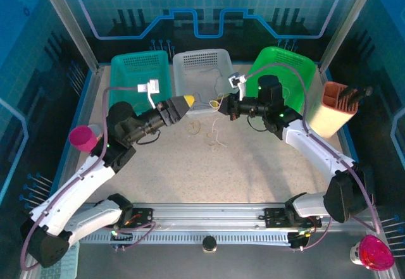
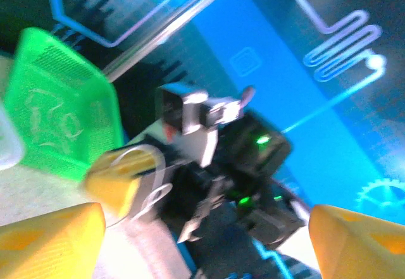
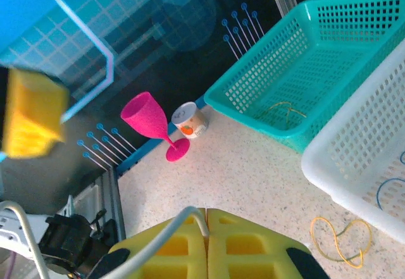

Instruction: Untangle the cables

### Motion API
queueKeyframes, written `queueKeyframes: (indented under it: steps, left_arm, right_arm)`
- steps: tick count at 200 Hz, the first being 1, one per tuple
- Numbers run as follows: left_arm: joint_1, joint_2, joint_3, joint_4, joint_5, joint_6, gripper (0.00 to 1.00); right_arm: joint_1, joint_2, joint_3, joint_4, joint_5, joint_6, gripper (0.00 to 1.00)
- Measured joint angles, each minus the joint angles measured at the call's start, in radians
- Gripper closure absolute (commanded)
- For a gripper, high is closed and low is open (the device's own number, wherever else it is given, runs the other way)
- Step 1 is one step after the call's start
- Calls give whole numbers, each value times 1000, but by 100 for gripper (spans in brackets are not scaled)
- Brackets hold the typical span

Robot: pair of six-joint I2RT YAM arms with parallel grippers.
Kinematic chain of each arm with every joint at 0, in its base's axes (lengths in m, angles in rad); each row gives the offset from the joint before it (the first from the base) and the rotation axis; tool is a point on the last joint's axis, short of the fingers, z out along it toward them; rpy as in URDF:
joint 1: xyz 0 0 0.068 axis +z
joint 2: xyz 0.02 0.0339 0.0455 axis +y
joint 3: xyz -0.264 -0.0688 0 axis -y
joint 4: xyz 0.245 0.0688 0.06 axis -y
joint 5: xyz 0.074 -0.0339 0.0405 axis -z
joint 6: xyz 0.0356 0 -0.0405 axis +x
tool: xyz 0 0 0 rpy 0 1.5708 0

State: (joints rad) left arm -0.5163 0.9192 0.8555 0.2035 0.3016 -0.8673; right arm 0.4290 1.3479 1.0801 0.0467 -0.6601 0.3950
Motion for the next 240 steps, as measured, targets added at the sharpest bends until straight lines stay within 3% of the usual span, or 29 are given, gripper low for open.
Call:
queueKeyframes:
  steps: [72,123,196,213,240]
  left_arm:
    - [0,-34,-276,-110,-51,226,12]
    - [-26,103,-241,-94,-51,330,11]
    - [-90,327,-92,6,-68,404,12]
    - [-99,381,-74,50,-71,404,19]
    - [-123,465,-55,111,-69,397,50]
  right_arm:
    - [-5,-6,73,27,-31,108,100]
    - [5,-14,118,36,-33,144,100]
    - [99,-14,177,32,-32,148,100]
    - [116,-14,190,28,-29,148,100]
    - [121,-14,213,29,-29,156,100]
